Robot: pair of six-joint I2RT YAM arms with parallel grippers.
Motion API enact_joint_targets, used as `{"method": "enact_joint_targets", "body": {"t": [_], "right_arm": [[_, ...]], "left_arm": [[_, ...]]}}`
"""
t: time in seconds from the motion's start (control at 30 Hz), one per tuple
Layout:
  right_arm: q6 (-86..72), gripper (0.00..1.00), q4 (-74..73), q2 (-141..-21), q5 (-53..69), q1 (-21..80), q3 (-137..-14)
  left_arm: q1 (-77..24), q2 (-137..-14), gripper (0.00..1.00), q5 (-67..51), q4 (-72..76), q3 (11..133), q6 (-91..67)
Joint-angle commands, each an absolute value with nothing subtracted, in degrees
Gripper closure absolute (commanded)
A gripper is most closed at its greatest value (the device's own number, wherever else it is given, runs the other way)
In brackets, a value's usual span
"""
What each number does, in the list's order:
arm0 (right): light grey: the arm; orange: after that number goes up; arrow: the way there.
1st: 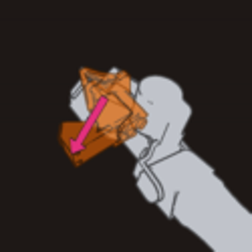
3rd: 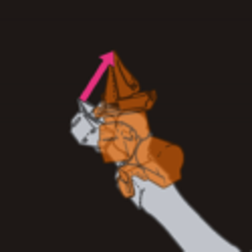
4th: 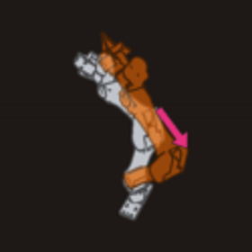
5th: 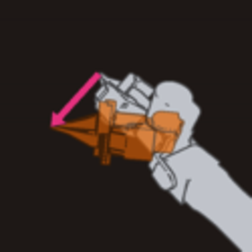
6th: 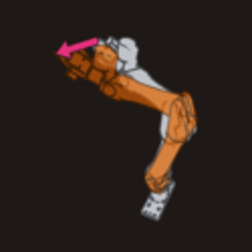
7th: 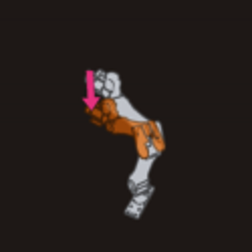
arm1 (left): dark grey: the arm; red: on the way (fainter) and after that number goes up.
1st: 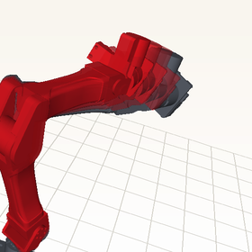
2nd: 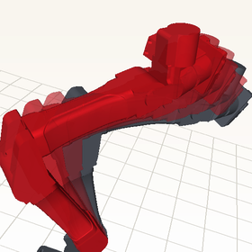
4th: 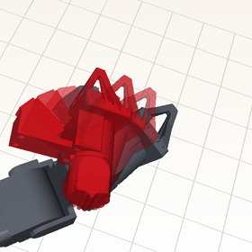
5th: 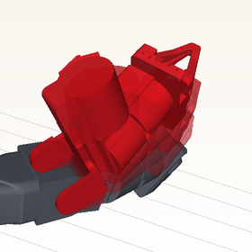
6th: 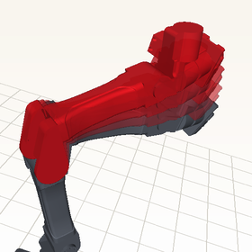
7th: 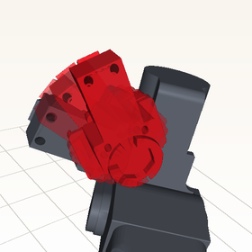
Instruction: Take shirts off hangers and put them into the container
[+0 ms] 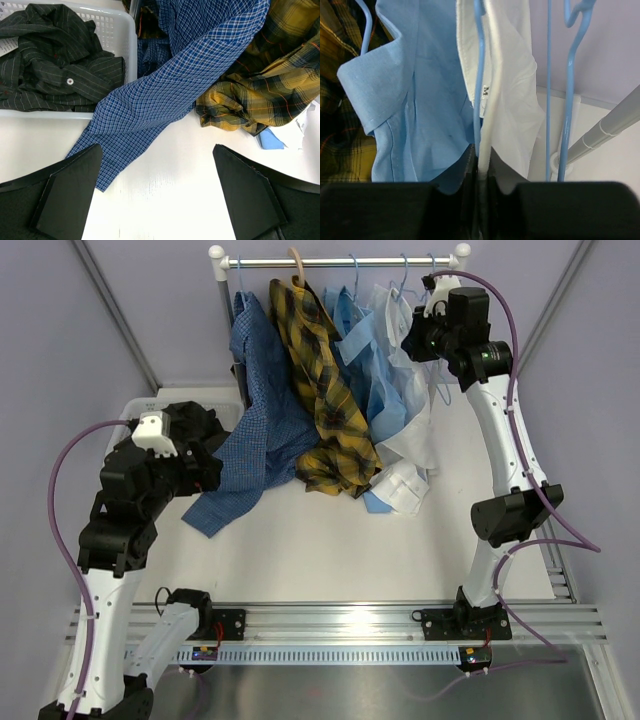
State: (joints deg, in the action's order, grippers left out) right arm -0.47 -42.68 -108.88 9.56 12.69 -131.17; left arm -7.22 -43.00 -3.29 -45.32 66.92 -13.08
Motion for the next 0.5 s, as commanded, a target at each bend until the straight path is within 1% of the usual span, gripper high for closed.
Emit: {"method": "enact_joint_targets", "body": {"t": [0.0, 0.07, 0.1, 0.23, 0.37, 0.47], "right_arm": [[1.93, 0.92, -39.73, -107.76, 7.74, 12.74, -131.92], [2.2, 0.99, -40.25, -106.88, 7.65, 12.66, -132.8], [2.46, 1.0, -40.43, -105.66, 7.56, 12.66, -133.15], [2.55, 1.0, -40.34, -101.17, 7.56, 12.74, -133.77], [3.42, 1.0, -38.94, -94.85, 7.47, 12.66, -130.79], [4.13, 1.0, -39.46, -92.38, 7.3, 12.66, -129.55]], "left_arm": [[-7.47, -42.19, 0.01, -4.75, -45.18, 67.32, -12.22], [-7.47, -42.19, 0.01, -4.14, -45.44, 67.67, -11.95], [-7.47, -42.1, 0.01, -3.96, -45.53, 68.2, -11.87], [-7.47, -42.19, 0.01, -4.83, -45.53, 69.6, -12.13], [-7.47, -42.89, 0.01, -4.22, -45.62, 70.22, -11.25], [-7.47, -43.24, 0.01, -4.65, -45.61, 70.75, -11.07]]}}
